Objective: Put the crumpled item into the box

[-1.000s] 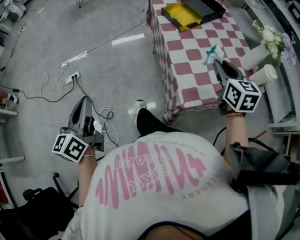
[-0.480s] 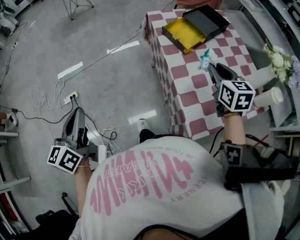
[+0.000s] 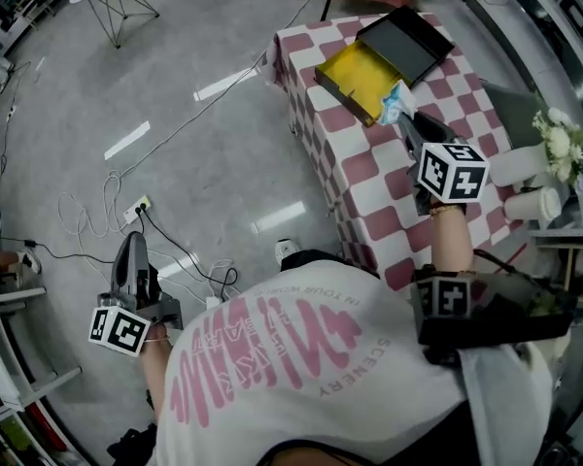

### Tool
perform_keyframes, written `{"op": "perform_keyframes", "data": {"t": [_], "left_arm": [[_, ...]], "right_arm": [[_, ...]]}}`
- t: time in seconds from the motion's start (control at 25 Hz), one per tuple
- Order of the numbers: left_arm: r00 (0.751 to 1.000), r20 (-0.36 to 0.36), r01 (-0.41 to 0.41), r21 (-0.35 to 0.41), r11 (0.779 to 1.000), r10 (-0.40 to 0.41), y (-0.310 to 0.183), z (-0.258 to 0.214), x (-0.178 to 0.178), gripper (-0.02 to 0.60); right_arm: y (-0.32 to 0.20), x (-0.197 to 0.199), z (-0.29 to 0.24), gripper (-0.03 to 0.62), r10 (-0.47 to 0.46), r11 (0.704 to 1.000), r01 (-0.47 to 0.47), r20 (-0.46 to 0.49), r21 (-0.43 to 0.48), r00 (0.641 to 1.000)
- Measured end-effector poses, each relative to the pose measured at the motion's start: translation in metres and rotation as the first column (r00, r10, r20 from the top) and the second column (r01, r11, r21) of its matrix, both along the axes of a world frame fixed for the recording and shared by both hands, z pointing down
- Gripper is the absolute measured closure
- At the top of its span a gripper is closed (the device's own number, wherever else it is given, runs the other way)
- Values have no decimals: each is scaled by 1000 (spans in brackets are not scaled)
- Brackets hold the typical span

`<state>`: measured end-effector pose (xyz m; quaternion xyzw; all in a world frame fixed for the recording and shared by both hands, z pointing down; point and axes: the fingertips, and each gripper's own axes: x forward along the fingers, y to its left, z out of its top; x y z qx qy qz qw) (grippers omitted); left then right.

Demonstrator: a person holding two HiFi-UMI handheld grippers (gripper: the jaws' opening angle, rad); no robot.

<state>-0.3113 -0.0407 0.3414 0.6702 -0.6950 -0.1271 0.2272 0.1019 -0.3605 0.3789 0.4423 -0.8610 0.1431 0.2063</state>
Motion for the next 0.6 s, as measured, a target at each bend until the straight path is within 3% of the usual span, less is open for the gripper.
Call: {"op": "perform_keyframes", "data": {"t": [0.28,0.48,0.6], "left_arm": [[998,-31,48,-42,998,-49,-18,19,-44,574],[1000,6,17,-28,999,-17,-46,18,-68,574],[1000,24,-4,-2,1000,4,-56,9,-80,574]], "right_arm": [[-28,-23,28,519,26,999,-29,-65,-36,998],[-64,-31,22,517,52,999,-52,-105,9,993],[-83,-32,23,519,101,995,-101,-82,5,992]]}}
